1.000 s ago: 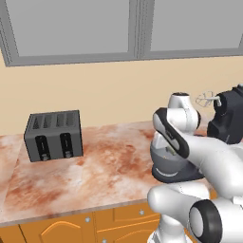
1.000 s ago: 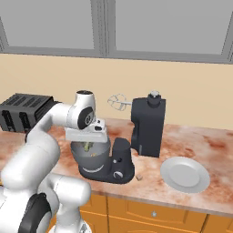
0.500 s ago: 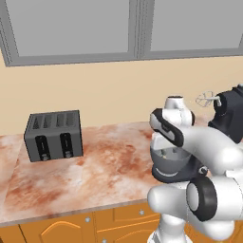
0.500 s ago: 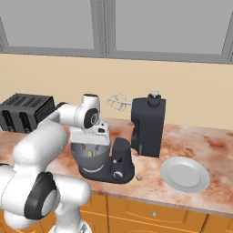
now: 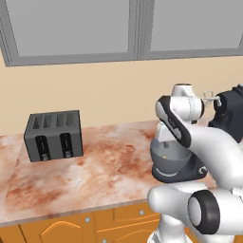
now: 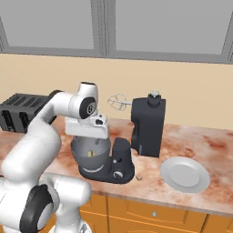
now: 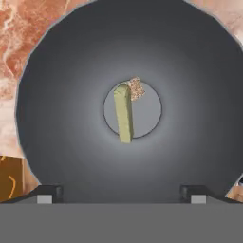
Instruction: Add butter and sugar cubes to the stand mixer bowl and then turn on the stand mixer to begin making frosting.
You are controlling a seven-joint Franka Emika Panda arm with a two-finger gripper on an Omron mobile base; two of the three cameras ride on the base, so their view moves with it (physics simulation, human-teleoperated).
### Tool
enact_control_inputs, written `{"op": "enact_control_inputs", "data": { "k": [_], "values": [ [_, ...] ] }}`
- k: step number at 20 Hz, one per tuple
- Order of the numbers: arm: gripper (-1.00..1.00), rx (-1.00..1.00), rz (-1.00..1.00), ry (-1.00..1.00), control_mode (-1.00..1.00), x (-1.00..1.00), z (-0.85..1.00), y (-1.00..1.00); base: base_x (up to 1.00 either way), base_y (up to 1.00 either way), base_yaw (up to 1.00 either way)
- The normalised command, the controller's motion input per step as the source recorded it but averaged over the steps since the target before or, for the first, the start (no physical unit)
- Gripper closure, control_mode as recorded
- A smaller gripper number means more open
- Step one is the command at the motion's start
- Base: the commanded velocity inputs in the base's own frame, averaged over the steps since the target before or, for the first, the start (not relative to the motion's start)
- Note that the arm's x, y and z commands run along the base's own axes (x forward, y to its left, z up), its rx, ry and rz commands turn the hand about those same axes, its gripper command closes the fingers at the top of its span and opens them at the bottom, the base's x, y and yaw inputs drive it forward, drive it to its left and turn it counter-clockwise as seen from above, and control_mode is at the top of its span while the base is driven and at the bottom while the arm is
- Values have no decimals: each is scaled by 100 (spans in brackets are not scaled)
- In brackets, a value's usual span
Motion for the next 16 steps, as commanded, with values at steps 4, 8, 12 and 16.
{"op": "enact_control_inputs", "data": {
  "k": [4, 8, 12, 16],
  "values": [
    [-100, 2, 0, -18, -100, -97, 90, -21, 0, 0, 0],
    [-100, 3, 5, -18, -100, -99, 56, -46, 0, 0, 0],
    [-100, 13, 16, -18, -100, -92, 22, -81, 0, 0, 0],
    [-100, 25, 29, -23, -100, -64, 0, -100, 0, 0, 0]
  ]
}}
